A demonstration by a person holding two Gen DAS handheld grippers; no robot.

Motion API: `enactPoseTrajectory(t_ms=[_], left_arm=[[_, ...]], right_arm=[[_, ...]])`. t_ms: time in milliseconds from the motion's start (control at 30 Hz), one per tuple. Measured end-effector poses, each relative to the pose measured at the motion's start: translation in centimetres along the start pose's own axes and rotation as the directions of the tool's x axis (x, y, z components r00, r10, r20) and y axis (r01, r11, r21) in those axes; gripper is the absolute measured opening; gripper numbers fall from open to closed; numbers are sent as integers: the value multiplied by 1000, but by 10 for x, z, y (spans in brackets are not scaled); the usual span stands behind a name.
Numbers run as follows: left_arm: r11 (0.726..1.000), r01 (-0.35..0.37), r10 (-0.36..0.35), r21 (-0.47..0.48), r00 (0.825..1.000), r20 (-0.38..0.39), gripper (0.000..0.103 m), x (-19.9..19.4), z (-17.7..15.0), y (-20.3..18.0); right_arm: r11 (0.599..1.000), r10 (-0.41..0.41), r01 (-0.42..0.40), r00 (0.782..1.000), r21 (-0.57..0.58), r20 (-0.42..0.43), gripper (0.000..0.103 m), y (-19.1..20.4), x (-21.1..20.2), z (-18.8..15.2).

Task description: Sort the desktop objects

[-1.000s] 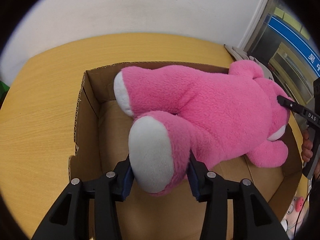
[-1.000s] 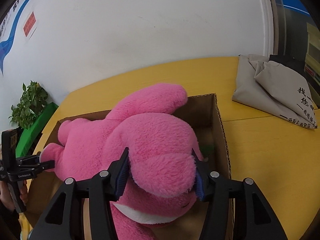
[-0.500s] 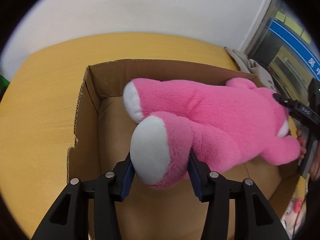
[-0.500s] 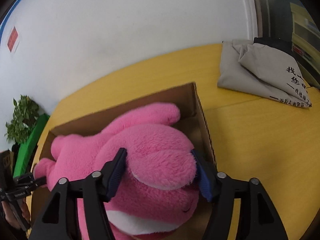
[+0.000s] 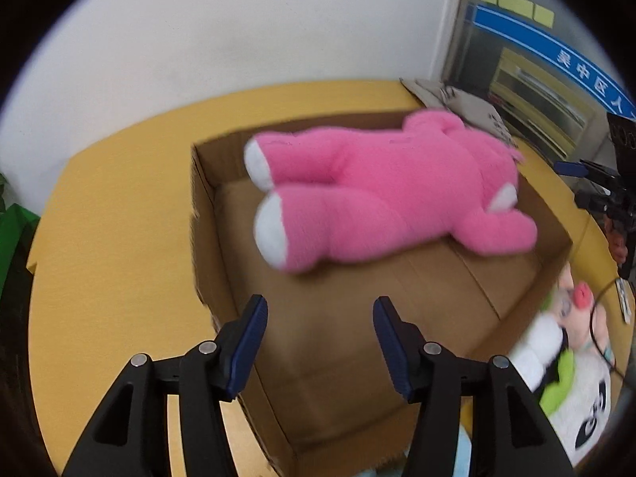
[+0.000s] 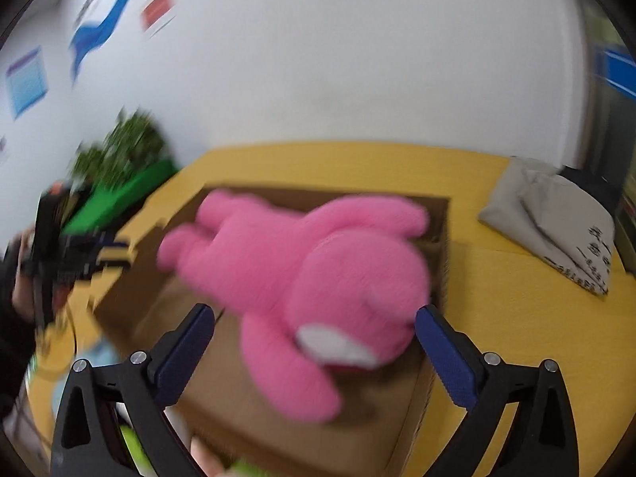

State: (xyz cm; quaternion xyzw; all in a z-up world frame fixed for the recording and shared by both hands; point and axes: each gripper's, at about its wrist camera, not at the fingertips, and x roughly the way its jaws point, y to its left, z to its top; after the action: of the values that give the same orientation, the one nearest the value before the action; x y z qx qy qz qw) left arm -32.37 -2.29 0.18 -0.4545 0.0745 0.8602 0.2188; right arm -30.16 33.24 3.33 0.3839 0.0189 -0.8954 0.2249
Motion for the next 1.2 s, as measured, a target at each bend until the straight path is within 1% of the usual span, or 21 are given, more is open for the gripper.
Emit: enactPoseTrajectory(t_ms=[33, 133, 200, 233, 267, 367, 467, 567, 633, 700, 733, 767, 833, 867, 933, 967, 1033, 1100, 1133, 1167, 1200], left_arm=[[1000, 18, -18, 11, 1000, -25, 55, 5, -7, -4], [996, 76, -72, 39, 992, -99, 55, 24, -22, -17], [993, 111, -105, 31, 985, -140, 57, 36, -29, -21], [991, 128, -122, 26, 980, -160, 54, 42, -33, -23], [992, 129, -125, 12, 980, -152, 54, 42, -34, -20], [991, 135, -137, -24, 978, -157, 53, 38, -43, -15], [989, 143, -145, -26, 977, -158, 53, 33, -50, -19], [989, 148, -150, -22, 975, -162, 52, 27, -63, -25], [988, 153, -153, -10, 974, -167, 52, 23, -71, -30], [989, 148, -146, 0, 974, -171, 52, 22, -71, -31], [990, 141, -138, 7, 976, -168, 53, 22, -67, -29], [991, 133, -129, 13, 978, -164, 54, 23, -64, -28], [992, 124, -120, 10, 977, -174, 54, 32, -56, -25], [994, 104, -98, 27, 979, -176, 54, 36, -56, -27], [996, 62, -50, 64, 983, -179, 54, 42, -54, -32], [996, 41, -26, 83, 983, -180, 56, 46, -54, -34], [996, 39, -23, 86, 985, -173, 58, 47, -54, -32], [995, 34, -19, 91, 986, -166, 60, 48, -54, -31], [995, 34, -18, 93, 986, -164, 60, 49, -53, -31], [995, 34, -18, 94, 987, -162, 59, 50, -52, -31], [995, 33, -17, 96, 987, -161, 59, 50, -51, -31]], right_arm=[[999, 18, -20, 999, -28, -38, 100, 7, 5, -8], [999, 48, -50, 990, -14, -132, 99, 11, 27, -25], [999, 32, -35, 979, -13, -201, 92, 13, 44, -37], [1000, 17, -21, 973, -13, -232, 83, 14, 50, -43], [1000, 3, -7, 966, -14, -260, 78, 16, 55, -49], [998, -7, 21, 963, 51, -271, 77, 11, 55, -62], [995, -9, 36, 957, 89, -289, 78, 14, 49, -71], [994, -10, 43, 950, 101, -313, 78, 22, 43, -81], [995, -13, 43, 945, 85, -326, 79, 29, 37, -87], [998, -21, 39, 946, 49, -323, 90, 35, 31, -84], [999, -22, 32, 955, 28, -295, 94, 39, 25, -75], [1000, -21, 24, 965, 7, -263, 94, 43, 19, -66], [1000, -21, 17, 974, -19, -225, 95, 45, 17, -46], [999, -22, 16, 978, -32, -208, 96, 46, 18, -34], [1000, 11, -16, 965, -17, -261, 96, 42, 47, -18], [1000, 12, -15, 956, -9, -292, 95, 41, 66, -16], [1000, 9, -8, 936, 5, -353, 98, 39, 104, -12], [999, -33, 38, 945, 9, -326, 98, 38, 118, -5], [996, -68, 82, 961, 41, -268, 97, 32, 120, 2], [990, -99, 119, 970, 80, -223, 95, 25, 119, 6], [984, -113, 139, 971, 113, -211, 94, 20, 122, 7]])
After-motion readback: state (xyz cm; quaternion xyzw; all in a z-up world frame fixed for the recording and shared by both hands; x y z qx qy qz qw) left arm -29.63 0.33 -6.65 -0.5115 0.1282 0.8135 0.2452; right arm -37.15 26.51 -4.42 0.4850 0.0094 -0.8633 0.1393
